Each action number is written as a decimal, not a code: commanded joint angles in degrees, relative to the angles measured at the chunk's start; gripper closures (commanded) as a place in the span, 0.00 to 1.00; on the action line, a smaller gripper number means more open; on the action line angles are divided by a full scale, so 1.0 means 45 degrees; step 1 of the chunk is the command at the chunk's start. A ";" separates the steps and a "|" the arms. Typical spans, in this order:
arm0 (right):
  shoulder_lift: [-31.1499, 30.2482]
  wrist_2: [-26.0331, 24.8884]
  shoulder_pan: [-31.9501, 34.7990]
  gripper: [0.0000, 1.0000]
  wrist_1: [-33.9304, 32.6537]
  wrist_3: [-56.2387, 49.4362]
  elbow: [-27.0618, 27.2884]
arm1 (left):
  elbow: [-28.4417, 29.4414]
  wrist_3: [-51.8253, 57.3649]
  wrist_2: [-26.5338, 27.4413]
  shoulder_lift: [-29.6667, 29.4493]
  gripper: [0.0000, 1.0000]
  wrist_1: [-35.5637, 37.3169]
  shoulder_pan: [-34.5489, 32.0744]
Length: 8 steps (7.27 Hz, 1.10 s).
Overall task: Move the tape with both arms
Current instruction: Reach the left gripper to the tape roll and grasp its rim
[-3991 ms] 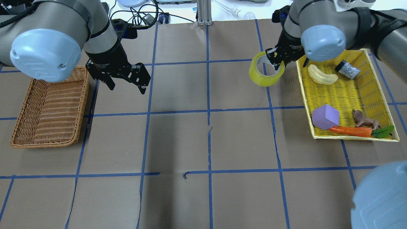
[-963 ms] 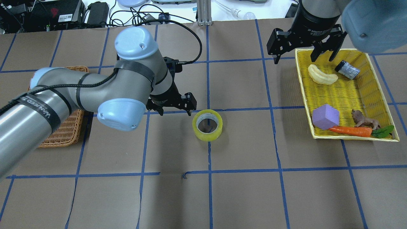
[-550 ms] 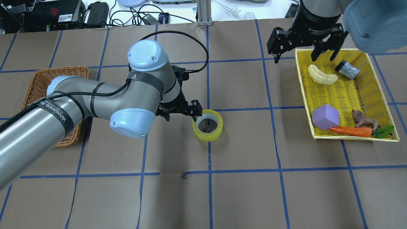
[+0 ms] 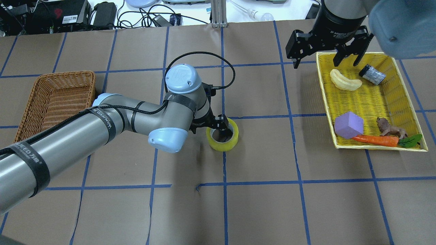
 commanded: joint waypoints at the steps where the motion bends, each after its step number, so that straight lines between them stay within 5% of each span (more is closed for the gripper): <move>1: -0.0001 -0.0022 -0.0007 0.00 0.0001 0.0000 0.0000 | -0.0005 0.0138 -0.0010 -0.0494 0.08 0.0606 -0.0004; 2: -0.0001 -0.0022 0.0012 0.00 0.0001 0.0000 0.0000 | -0.0005 0.0429 -0.0029 -0.0535 0.71 0.0607 -0.0024; 3: -0.0001 -0.0022 -0.0007 0.00 0.0001 0.0000 0.0000 | 0.0015 0.0993 -0.0010 -0.0535 1.00 0.0665 -0.0024; 8: -0.0001 -0.0022 -0.0007 0.00 0.0001 0.0000 -0.0019 | 0.0112 0.3516 0.0166 0.0535 1.00 0.0278 0.1005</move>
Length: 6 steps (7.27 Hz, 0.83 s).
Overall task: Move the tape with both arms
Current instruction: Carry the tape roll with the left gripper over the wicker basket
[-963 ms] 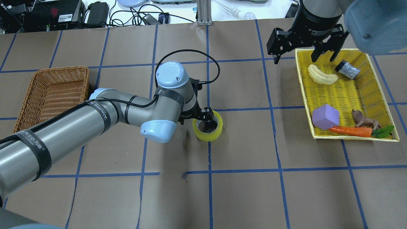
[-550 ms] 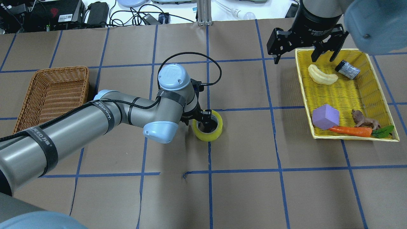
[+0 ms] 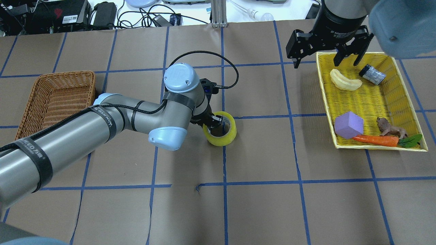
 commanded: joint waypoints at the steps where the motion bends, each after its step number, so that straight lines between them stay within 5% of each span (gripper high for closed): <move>1: 0.0000 0.0000 0.0014 0.00 0.0000 0.0000 -0.0008 | 0.0092 0.0546 0.0138 0.1029 1.00 -0.0733 0.1266; 3: 0.0000 0.0000 0.0014 0.00 0.0000 0.0000 -0.0008 | 0.0130 0.2339 0.1908 0.2063 1.00 -0.1957 0.2827; 6: 0.0000 0.0000 0.0034 0.00 -0.0019 0.0000 -0.0008 | 0.0190 0.4906 0.1821 0.2618 1.00 -0.2224 0.6842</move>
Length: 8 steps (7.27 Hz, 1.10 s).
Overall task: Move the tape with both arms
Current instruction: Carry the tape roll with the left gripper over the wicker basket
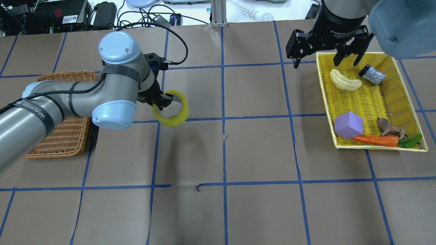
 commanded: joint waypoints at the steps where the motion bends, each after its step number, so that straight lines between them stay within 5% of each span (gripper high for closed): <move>1: 0.0000 0.0000 -0.0003 0.00 0.0008 0.0000 0.0000 | 0.0027 0.3190 -0.0399 -0.0223 1.00 0.0117 0.3547; 5: 0.0000 0.0000 -0.0003 0.00 0.0008 0.0000 0.0000 | 0.0280 0.7886 -0.0968 -0.1373 1.00 0.2587 0.7422; 8: 0.0000 0.0000 -0.0003 0.00 0.0008 0.0000 0.0000 | 0.0300 0.7739 -0.1378 -0.2743 0.94 0.3087 0.7489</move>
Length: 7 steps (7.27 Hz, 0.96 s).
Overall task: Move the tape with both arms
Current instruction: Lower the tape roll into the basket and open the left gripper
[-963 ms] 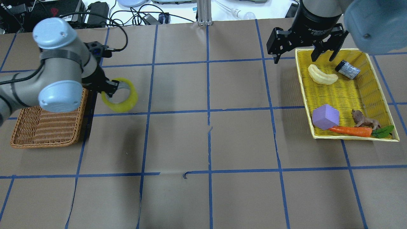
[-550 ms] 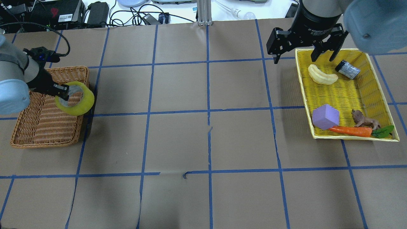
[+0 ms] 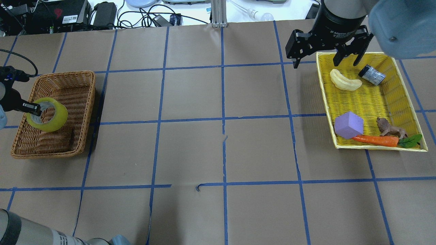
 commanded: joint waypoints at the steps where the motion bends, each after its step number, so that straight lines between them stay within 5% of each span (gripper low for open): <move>1: -0.0001 0.0000 0.0006 0.00 0.0000 0.0000 0.0000 | 0.0004 -0.0852 -0.0150 -0.0463 0.13 0.0115 0.0023; 2: -0.0001 0.0019 0.0006 0.00 0.0000 0.0000 0.0000 | 0.0082 -0.0840 -0.0131 -0.0173 0.00 0.0018 0.0003; 4: 0.0018 0.0406 0.0006 0.00 -0.0078 0.0000 0.0019 | 0.1033 -0.1053 0.0102 0.0432 0.00 -0.0196 -0.1121; 7: -0.0001 0.0547 -0.0033 0.00 0.0019 0.0019 0.0000 | 0.1782 -0.4487 0.0221 0.1545 0.00 -0.3314 -0.3914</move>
